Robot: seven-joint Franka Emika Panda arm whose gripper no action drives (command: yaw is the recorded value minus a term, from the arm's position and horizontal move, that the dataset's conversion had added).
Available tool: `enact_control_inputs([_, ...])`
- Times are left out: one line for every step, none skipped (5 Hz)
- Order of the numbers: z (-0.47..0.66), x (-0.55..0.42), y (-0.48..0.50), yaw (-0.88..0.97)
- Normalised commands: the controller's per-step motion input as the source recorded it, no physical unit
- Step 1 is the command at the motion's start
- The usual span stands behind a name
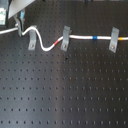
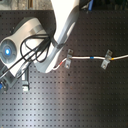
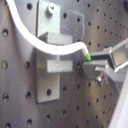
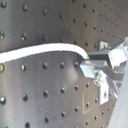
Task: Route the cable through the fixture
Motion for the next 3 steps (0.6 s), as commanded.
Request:
enact_control_inputs([-0.01, -0.163, -0.146, -0.10])
enact_control_inputs([0.01, -0.004, -0.005, 0.00])
enact_control_inputs([0.47, -0.075, -0.092, 0.00])
